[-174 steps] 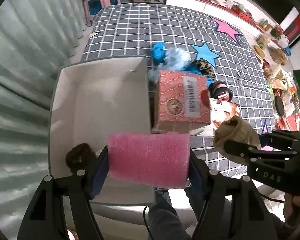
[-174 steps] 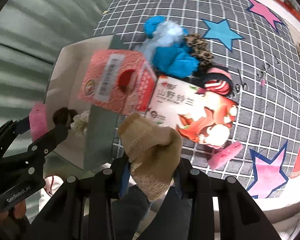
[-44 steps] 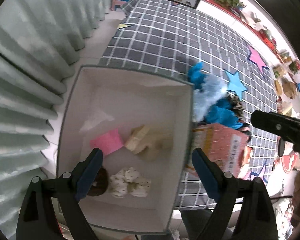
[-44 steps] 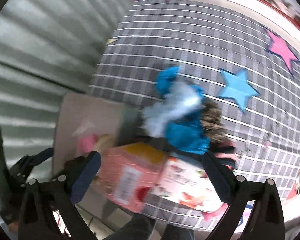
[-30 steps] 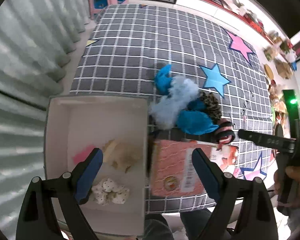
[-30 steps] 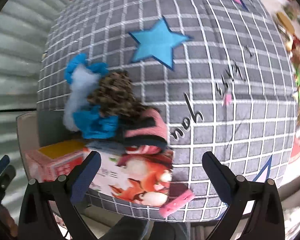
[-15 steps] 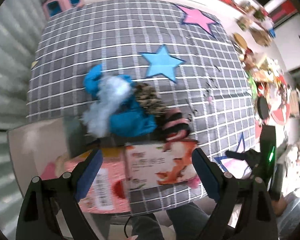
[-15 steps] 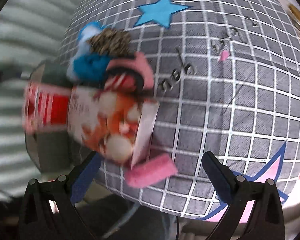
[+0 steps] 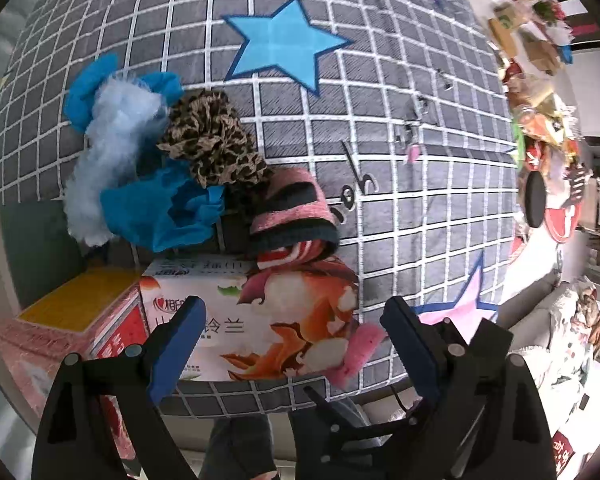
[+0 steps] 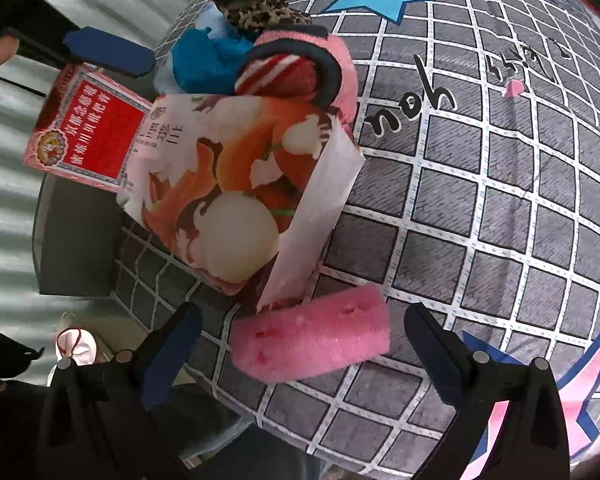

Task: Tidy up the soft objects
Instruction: 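Grasp the pink-and-black striped sock with the left tool while the right tool grasps the pink foam tube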

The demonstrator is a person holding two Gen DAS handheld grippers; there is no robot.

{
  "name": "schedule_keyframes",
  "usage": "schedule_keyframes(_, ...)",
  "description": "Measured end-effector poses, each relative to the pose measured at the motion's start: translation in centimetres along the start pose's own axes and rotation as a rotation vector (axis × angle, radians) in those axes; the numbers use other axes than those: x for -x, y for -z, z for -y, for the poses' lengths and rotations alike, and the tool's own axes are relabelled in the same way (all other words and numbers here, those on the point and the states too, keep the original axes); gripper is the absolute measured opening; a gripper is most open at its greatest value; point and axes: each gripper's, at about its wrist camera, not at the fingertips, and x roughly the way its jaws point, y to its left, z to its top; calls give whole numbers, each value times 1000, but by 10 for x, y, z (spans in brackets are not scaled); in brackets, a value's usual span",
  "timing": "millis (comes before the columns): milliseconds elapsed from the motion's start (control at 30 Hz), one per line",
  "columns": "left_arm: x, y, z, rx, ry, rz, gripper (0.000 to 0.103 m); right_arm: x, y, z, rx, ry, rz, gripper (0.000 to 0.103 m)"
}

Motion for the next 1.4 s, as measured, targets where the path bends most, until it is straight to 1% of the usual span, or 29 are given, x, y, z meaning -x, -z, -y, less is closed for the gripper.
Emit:
schedule_keyframes(67,-7,-3,4,-5,-19,-14,92,-4,1,2,-24,-4,-6,101)
schedule_keyframes(100,-11,-5,7,-9,-30,-19,92,-6,3,6,-43,-8,-4,99)
schedule_keyframes(133,-15,-6,9,-12,-38,-25,92,-7,3,8,-58,-10,-2,94)
schedule_keyframes(167,-20,-8,11,-12,-45,-33,92,-7,4,12,-71,-11,-6,79)
schedule_keyframes(200,-26,-11,13,-9,-54,-41,92,-8,4,15,-86,-12,-15,77)
schedule_keyframes(267,-34,-15,16,-4,-66,-50,92,-9,5,21,-102,-35,-19,77)
schedule_keyframes(400,-46,-26,23,-9,-114,-62,92,-4,5,29,-116,-42,-30,77)
schedule_keyframes(533,-59,-38,26,-9,-151,-78,92,9,6,46,-186,-70,-28,77)
schedule_keyframes(633,-70,-48,24,7,-190,-85,92,21,7,58,-221,-74,-20,77)
schedule_keyframes(800,-87,-61,16,48,-174,-130,92,35,11,75,-257,-84,-11,77)
schedule_keyframes(833,-89,-63,15,54,-179,-134,90,36,10,75,-268,-87,-11,77)
schedule_keyframes(867,-90,-64,14,57,-180,-134,83,38,11,77,-276,-85,-9,77)
schedule_keyframes(900,-91,-65,13,54,-172,-137,78,40,12,80,-284,-82,-8,77)
schedule_keyframes(967,-91,-67,14,37,-185,-140,62,45,14,86,-295,-74,-10,77)
schedule_keyframes(1033,-89,-68,18,6,-190,-125,53,50,17,94,-326,-76,-8,77)
schedule_keyframes(1100,-85,-71,23,-11,-208,-105,49,51,19,99,-355,-81,-11,77)
schedule_keyframes(1167,-82,-71,26,-22,-208,-86,41,55,21,107,-375,-69,-12,77)
schedule_keyframes(1233,-75,-71,30,-37,-216,-61,37,59,21,112,-387,-59,-8,77)
schedule_keyframes(1333,-63,-67,45,-96,-242,-7,37,66,22,120,-411,-42,2,77)
schedule_keyframes(1400,-55,-63,60,-156,-255,27,37,72,24,130,-441,-40,8,77)
